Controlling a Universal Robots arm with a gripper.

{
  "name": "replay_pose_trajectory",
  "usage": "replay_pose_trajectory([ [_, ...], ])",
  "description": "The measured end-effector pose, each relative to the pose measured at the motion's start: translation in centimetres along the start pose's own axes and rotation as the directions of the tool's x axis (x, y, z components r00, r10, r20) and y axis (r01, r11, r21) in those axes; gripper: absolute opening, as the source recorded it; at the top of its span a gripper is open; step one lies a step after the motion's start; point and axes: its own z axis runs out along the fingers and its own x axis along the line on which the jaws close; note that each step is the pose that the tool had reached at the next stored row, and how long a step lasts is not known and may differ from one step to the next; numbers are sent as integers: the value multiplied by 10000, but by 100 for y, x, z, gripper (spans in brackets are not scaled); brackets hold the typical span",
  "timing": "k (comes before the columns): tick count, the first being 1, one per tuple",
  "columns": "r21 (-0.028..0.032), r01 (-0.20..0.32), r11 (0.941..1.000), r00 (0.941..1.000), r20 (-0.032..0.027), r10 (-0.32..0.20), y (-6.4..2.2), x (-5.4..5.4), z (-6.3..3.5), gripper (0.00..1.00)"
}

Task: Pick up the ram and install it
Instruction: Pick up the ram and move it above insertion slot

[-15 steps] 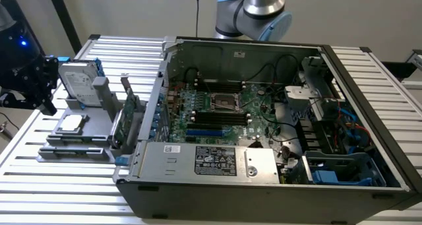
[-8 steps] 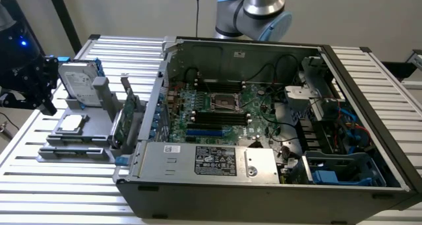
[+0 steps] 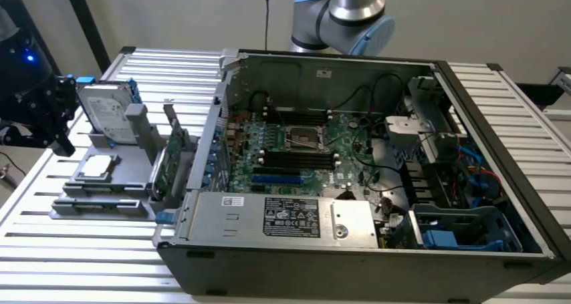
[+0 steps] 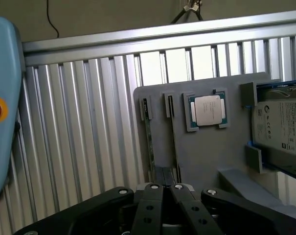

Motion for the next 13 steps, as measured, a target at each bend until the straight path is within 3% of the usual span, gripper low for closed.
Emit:
replay_pose_trajectory([
  [11,0,17,10000,10000,0,-17,1,0,0,11],
  [13,0,18,10000,10000,0,-18,2,1,0,17],
])
